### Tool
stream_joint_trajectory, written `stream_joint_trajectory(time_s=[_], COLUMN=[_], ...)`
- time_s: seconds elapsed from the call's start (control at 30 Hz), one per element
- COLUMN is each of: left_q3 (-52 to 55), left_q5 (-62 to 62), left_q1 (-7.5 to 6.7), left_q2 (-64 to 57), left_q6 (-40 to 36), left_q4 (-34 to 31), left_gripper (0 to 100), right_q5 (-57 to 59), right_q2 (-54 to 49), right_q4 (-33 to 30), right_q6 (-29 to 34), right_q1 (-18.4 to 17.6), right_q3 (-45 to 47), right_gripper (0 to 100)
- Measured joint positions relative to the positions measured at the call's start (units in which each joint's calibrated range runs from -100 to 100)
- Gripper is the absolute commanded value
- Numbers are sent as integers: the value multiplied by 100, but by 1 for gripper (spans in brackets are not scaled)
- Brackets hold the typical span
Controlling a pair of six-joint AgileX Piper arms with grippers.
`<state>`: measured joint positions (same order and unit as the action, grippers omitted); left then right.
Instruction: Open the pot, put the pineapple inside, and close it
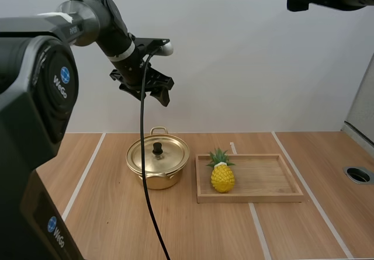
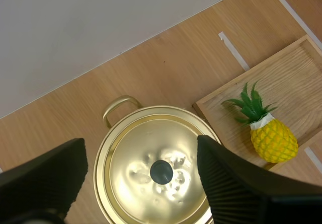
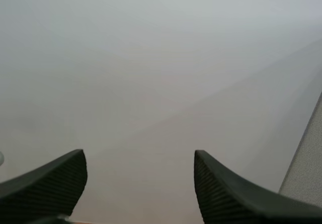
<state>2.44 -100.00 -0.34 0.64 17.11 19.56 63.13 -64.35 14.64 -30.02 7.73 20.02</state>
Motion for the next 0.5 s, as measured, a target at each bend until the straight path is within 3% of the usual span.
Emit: stream_joint_trajectory(time_s=[0.5], left_q3=[495], left_q5=[8], left_q1=[0], left_q2=[913], left_q6=[-39], left_q4=[46], left_gripper=[100], right_q5=[604], right_q2=[518], right_q4=[-187], right_q6=[0], right_q1=[0], right_q3=[0], right_gripper=[100])
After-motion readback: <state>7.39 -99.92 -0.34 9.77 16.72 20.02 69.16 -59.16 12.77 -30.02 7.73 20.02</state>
